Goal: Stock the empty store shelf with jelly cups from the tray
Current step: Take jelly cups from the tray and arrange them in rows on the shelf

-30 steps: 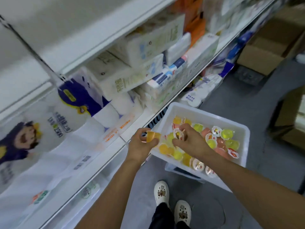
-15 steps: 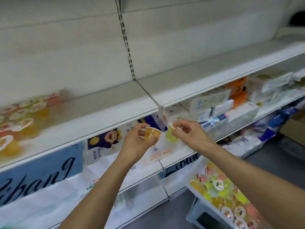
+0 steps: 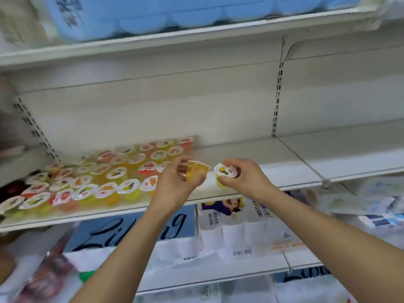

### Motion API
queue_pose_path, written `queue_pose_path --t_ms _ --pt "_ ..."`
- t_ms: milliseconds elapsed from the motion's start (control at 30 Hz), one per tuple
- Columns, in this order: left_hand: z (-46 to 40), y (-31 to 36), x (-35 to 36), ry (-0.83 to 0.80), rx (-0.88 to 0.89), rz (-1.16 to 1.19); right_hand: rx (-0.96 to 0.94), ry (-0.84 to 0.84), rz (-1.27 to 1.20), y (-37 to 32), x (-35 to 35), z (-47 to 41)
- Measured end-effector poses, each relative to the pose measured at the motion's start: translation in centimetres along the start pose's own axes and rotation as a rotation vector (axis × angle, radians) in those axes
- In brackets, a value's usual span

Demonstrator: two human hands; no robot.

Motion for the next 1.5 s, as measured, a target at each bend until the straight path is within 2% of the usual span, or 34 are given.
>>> queue_pose_path --t_ms 167,300,500,633,700,800,933,1000,1067,1167,1233,1333,1500 --pt "-1.3 -2.2 -7.1 0.102 0.000 -0.012 -0.010 -0.056 0.167 -2.6 6.1 -3.2" --pt "-2.1 -3.7 -10.6 0.129 0.003 -0.014 -0.003 -0.031 0.200 -4.0 8.8 -5.4" --pt "-3.2 -5.2 -12.7 0.143 -0.017 0.000 0.018 0.021 0.286 -5.3 10.7 -8.2" --pt "-3.4 -5.3 -13.0 0.127 -0.002 -0.009 0.046 -0.004 0.402 -5.4 11.2 -8.2" --pt "-3.5 -5.4 -13.2 0.124 -0.004 -0.004 0.037 0.056 0.468 -6.1 10.3 -7.5" --pt "-3.8 -5.4 -12.9 0.146 -0.001 0.023 -0.111 0.185 0.281 -10.2 8.3 -5.2" --pt "-4.3 -4.4 -11.2 0.131 0.048 0.061 -0.177 -0.145 -0.309 -14.9 10.7 -3.0" --pt "-4.4 -4.1 -10.2 0.076 0.078 0.058 -0.158 -0.115 -0.403 -14.9 10.6 -3.2" --pt "-4.2 -4.2 -9.4 -0.016 0.113 -0.049 -0.097 -0.038 -0.368 -13.0 10.1 -3.7" --pt "-3.4 -5.3 -8.6 -0.162 0.186 -0.583 -0.044 -0.036 -0.136 -9.6 10.4 -3.5" --pt "-2.9 -6.1 -8.1 -0.229 0.232 -0.838 -0.035 -0.072 0.022 -7.8 11.2 -3.1" --pt "-2.7 -6.6 -7.6 -0.238 0.275 -0.942 -0.002 -0.105 0.098 -6.4 12.1 -2.5" --pt "-3.0 -6.9 -7.5 -0.177 0.286 -1.016 -0.022 -0.136 0.071 -6.9 12.9 -2.0"
Point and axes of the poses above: each hand's wrist, its own z-axis away from the middle knuckle, its own x-axis out of the palm, y = z × x, the point moved 10 cm from there along -z, towards the middle knuckle, and after that the axes turned 7 degrees about x, right-handed, at the moved point
